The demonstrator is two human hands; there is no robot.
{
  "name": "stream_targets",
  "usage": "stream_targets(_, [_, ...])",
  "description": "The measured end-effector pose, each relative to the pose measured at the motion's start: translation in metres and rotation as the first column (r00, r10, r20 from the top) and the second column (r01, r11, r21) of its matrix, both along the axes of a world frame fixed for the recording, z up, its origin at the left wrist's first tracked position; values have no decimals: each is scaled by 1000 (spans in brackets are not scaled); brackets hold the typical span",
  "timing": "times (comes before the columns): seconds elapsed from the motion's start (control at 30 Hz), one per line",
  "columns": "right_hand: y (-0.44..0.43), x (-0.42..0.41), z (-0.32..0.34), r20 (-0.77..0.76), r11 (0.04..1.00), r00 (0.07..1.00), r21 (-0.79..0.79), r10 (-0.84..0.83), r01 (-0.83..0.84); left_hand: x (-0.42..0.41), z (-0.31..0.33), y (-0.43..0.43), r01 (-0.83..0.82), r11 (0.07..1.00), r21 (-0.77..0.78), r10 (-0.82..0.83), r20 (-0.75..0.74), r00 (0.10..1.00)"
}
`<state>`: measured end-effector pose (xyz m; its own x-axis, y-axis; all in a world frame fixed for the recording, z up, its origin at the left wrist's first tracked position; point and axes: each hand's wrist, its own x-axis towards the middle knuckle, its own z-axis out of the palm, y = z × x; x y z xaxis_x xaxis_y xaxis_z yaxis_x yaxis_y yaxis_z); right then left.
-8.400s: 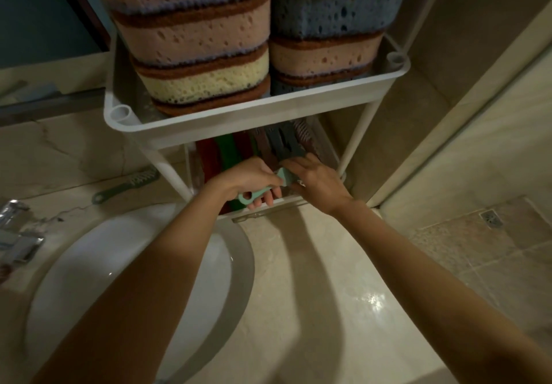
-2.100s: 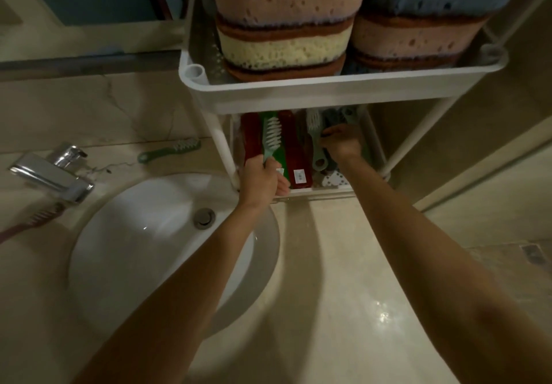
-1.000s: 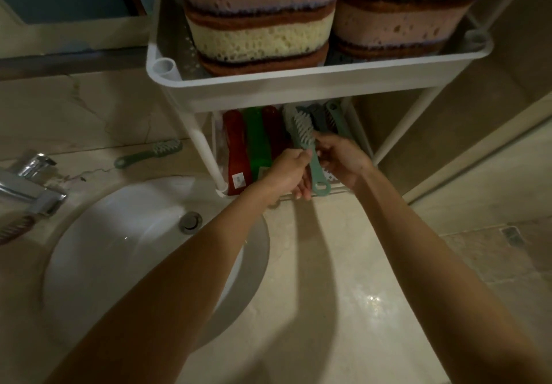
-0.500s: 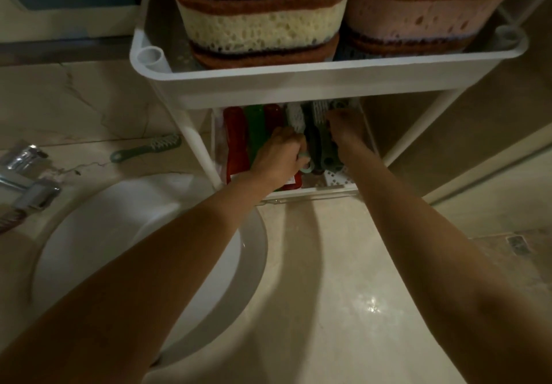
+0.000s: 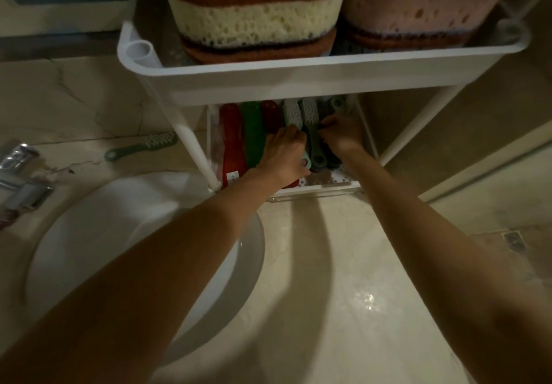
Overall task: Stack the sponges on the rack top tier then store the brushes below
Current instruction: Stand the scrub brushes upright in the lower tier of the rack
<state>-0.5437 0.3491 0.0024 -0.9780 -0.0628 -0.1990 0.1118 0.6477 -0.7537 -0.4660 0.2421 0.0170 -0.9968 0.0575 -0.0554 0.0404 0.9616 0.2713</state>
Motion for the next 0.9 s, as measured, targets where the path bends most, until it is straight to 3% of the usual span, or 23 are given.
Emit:
stream_targets(0.53, [3,9,0,-4,997,998,27,68,-68,-2,-1,-4,-75,983,166,65,65,996])
stream_targets(0.9, [7,7,1,95,989,995,-148,14,0,-2,-10,7,-56,998,10,57,-63,996])
